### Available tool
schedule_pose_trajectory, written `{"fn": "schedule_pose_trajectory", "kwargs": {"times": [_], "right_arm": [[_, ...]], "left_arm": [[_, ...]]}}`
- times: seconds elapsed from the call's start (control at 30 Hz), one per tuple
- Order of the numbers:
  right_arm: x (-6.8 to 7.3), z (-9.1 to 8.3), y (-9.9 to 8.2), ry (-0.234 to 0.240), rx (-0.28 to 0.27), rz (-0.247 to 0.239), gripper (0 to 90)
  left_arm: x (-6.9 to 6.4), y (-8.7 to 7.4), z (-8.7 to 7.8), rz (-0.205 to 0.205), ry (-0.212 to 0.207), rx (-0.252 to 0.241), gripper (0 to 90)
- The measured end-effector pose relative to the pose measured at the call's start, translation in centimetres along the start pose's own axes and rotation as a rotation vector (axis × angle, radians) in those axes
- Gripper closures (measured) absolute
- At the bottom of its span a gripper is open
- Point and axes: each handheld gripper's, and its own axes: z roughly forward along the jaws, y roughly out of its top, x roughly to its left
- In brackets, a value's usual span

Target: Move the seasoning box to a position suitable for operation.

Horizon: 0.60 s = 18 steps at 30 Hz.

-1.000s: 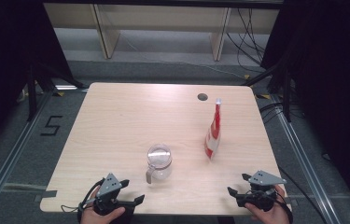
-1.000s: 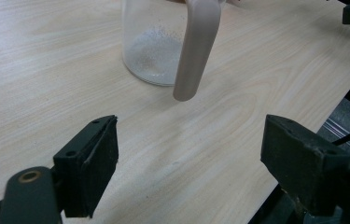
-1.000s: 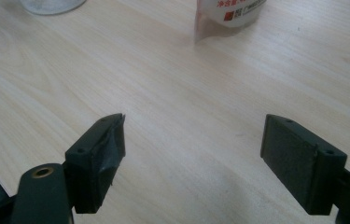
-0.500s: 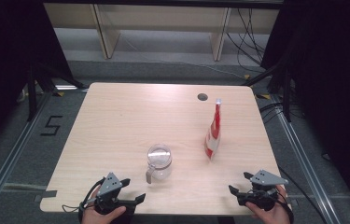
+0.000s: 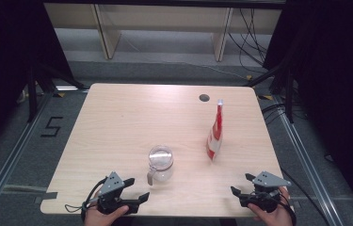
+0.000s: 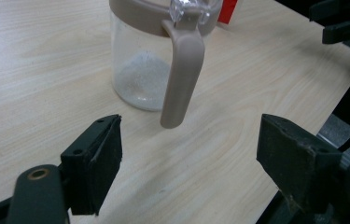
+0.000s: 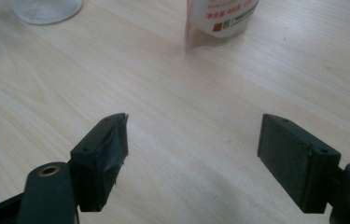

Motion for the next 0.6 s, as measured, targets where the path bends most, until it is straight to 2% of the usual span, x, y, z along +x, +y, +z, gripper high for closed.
{"fn": "schedule_pose_trajectory", "kwargs": {"times": [0.03,0.07,0.1,0.13,0.2,0.27,0.37,0.4,0.43,0.47,0.5,0.57,0.6], "right_arm": [[0.3,-0.1,0.0,0.004,0.01,0.033,25.2],[0.3,-0.1,0.0,0.005,0.015,0.036,25.2],[0.1,0.0,0.0,0.01,0.002,0.004,25.2],[0.2,0.0,0.0,0.004,0.003,0.006,25.2],[0.2,0.1,0.1,0.003,0.002,0.003,25.2],[0.2,0.1,0.1,0.005,0.01,0.007,25.2],[0.2,0.2,0.1,0.013,0.009,-0.002,25.2],[0.1,0.2,0.1,-0.004,-0.004,-0.025,25.2],[0.2,0.2,0.1,0.005,0.005,-0.012,25.2],[0.2,0.2,0.1,0.005,0.005,-0.012,25.2],[0.2,0.2,0.1,0.006,0.005,-0.013,25.2],[0.3,0.2,0.1,0.012,0.008,-0.006,25.2],[0.3,0.2,0.1,0.012,0.008,-0.006,25.2]], "left_arm": [[0.1,0.1,0.0,0.003,-0.007,-0.002,22.3],[0.1,0.3,0.1,-0.003,-0.015,-0.009,22.3],[0.0,0.4,0.2,-0.014,-0.016,-0.012,22.2],[0.1,0.5,0.2,0.002,-0.019,-0.007,22.2],[0.0,0.6,0.4,-0.004,-0.018,-0.02,22.3],[0.0,0.8,0.5,0.004,0.004,-0.03,21.9],[0.2,1.1,0.7,0.039,0.023,-0.025,22.0],[0.2,1.1,0.9,0.026,0.03,-0.027,23.0],[0.2,1.2,1.0,0.034,0.034,-0.035,26.4],[0.2,1.3,1.1,0.049,0.03,-0.028,26.4],[0.1,1.4,1.3,0.051,0.043,-0.031,27.2],[0.2,1.7,1.4,0.083,0.051,-0.028,31.2],[0.1,1.8,1.6,0.078,0.05,-0.034,31.2]]}}
